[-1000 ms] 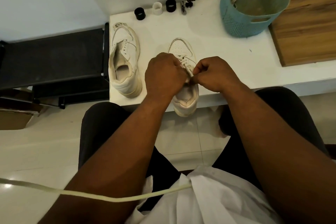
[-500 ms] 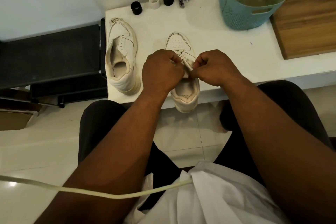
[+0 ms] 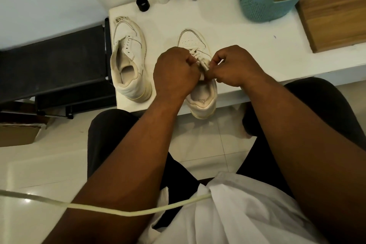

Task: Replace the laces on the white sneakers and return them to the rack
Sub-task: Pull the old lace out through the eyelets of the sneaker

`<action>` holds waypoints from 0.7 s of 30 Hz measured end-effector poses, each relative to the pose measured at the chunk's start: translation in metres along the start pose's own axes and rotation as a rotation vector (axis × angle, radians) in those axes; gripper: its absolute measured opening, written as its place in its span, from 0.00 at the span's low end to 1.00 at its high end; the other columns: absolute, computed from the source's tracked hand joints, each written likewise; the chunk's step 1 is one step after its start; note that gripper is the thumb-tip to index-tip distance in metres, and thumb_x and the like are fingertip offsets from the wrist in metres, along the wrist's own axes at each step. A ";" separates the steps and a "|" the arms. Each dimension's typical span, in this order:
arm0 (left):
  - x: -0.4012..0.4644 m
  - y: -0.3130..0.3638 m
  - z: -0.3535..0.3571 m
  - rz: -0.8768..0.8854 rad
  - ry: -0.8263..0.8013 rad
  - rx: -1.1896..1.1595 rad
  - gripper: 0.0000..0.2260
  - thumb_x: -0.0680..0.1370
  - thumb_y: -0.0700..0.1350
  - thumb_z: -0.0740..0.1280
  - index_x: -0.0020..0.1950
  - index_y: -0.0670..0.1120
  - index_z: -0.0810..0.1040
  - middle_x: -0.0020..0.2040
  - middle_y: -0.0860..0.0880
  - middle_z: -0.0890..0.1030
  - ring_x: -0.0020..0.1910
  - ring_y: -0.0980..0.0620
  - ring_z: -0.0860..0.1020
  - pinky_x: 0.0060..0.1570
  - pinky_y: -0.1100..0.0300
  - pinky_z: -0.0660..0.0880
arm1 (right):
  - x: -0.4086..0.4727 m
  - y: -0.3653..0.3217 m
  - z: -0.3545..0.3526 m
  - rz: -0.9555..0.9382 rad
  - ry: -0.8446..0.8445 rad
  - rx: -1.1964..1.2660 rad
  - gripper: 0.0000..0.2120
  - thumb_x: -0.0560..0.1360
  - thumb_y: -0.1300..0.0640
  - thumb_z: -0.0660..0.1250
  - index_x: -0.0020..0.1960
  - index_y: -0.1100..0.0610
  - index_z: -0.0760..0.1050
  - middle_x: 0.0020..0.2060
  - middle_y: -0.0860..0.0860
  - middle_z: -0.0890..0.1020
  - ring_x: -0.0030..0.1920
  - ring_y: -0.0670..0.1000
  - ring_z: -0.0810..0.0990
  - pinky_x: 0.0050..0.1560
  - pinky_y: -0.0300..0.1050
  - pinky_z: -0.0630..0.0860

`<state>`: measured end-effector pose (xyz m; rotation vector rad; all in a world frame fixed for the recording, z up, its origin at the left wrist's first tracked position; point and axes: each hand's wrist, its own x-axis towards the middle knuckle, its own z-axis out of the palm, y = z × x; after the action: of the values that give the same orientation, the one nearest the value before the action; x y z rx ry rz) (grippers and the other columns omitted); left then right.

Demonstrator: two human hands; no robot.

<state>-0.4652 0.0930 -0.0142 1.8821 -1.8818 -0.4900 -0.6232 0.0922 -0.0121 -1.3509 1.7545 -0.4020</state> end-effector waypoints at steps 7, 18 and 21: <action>0.022 -0.019 -0.015 -0.566 0.238 -0.669 0.05 0.73 0.42 0.75 0.37 0.49 0.84 0.35 0.53 0.85 0.41 0.55 0.84 0.47 0.58 0.79 | 0.000 0.000 -0.003 0.021 -0.004 0.030 0.11 0.62 0.53 0.81 0.40 0.54 0.82 0.38 0.49 0.85 0.42 0.52 0.85 0.48 0.53 0.84; 0.016 -0.013 -0.012 -0.357 0.133 -0.392 0.28 0.73 0.45 0.72 0.73 0.53 0.73 0.65 0.53 0.78 0.65 0.58 0.75 0.67 0.60 0.71 | 0.005 0.003 -0.001 -0.008 0.009 0.044 0.13 0.64 0.48 0.81 0.40 0.54 0.81 0.39 0.50 0.84 0.44 0.54 0.85 0.50 0.53 0.83; 0.013 -0.009 -0.015 -0.266 -0.062 -0.349 0.25 0.71 0.46 0.74 0.67 0.55 0.78 0.57 0.55 0.78 0.56 0.60 0.77 0.61 0.56 0.76 | 0.012 0.007 0.001 -0.043 0.139 0.159 0.13 0.67 0.42 0.76 0.42 0.49 0.79 0.42 0.48 0.84 0.45 0.52 0.84 0.52 0.51 0.81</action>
<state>-0.4495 0.0809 -0.0052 1.8972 -1.4687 -0.9083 -0.6269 0.0846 -0.0225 -1.2745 1.7674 -0.6600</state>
